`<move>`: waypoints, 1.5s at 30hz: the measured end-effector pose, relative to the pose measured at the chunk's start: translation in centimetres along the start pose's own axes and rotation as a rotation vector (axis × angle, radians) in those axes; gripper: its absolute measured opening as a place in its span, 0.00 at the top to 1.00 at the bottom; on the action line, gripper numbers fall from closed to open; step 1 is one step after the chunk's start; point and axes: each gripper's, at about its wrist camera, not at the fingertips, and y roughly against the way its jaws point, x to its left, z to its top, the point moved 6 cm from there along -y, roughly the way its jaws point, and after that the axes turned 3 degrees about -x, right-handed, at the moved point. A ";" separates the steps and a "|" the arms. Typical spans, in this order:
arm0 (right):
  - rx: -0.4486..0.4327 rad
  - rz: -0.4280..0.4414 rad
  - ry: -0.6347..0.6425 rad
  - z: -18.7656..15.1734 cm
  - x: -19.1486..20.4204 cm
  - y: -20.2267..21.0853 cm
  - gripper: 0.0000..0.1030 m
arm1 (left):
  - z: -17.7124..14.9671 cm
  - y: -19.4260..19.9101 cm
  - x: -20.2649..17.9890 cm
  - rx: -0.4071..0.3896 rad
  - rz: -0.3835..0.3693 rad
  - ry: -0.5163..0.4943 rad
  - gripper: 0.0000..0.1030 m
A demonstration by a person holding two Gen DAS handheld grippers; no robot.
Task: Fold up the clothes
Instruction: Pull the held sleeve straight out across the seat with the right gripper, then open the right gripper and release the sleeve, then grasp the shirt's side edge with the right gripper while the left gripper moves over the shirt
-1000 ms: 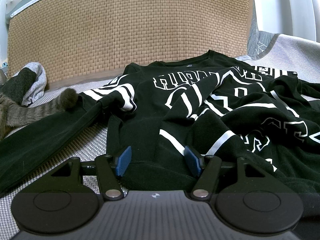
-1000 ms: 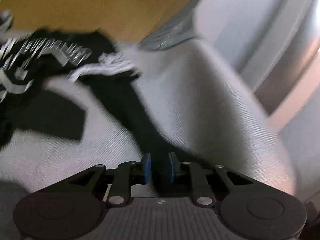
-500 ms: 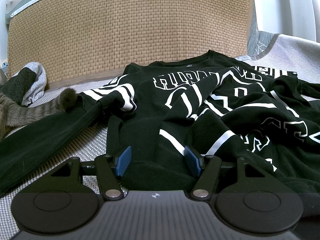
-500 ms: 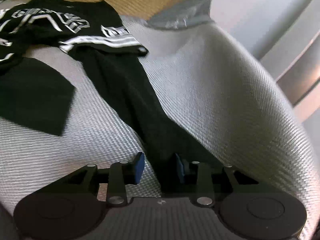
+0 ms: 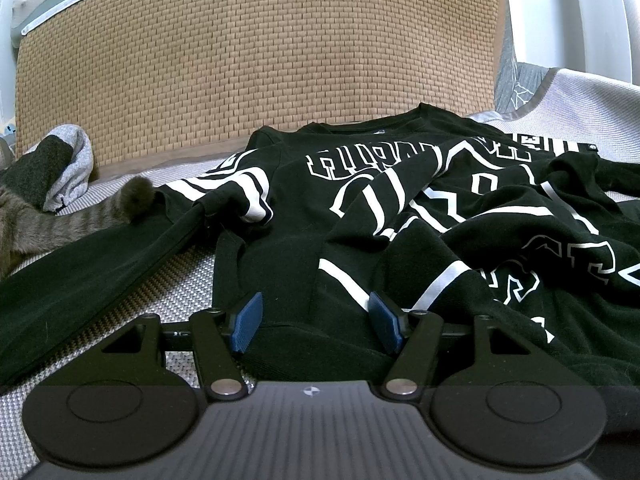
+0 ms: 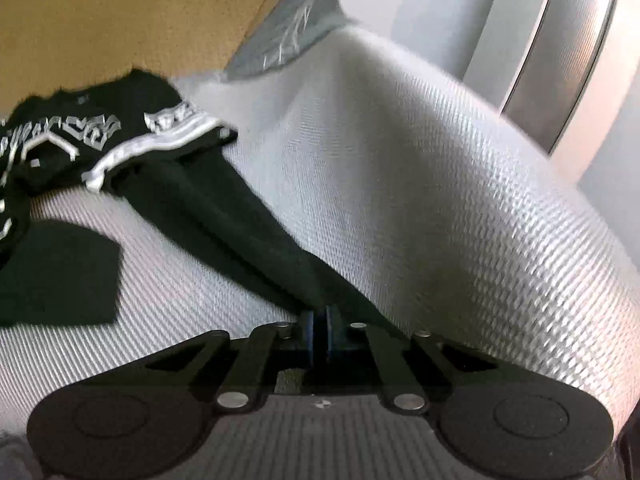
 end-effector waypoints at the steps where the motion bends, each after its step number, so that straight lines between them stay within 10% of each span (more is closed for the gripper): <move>1: 0.025 0.006 -0.002 -0.4 0.1 -0.3 0.91 | 0.0 0.0 0.0 0.000 -0.001 0.000 0.39; 13: -0.032 0.032 0.028 -1.5 1.7 3.9 0.69 | -0.1 0.1 -0.1 -0.001 0.003 0.001 0.39; 24: -0.080 0.287 0.263 -2.2 15.1 4.9 0.67 | 0.0 0.2 0.0 0.006 -0.001 -0.002 0.39; 37: -0.198 0.124 0.679 -2.4 23.0 2.6 0.66 | 0.0 0.1 0.0 0.001 -0.003 0.000 0.38; 45: -0.241 0.183 0.586 -1.5 23.0 3.7 0.96 | 0.0 0.1 0.0 0.000 -0.005 0.001 0.38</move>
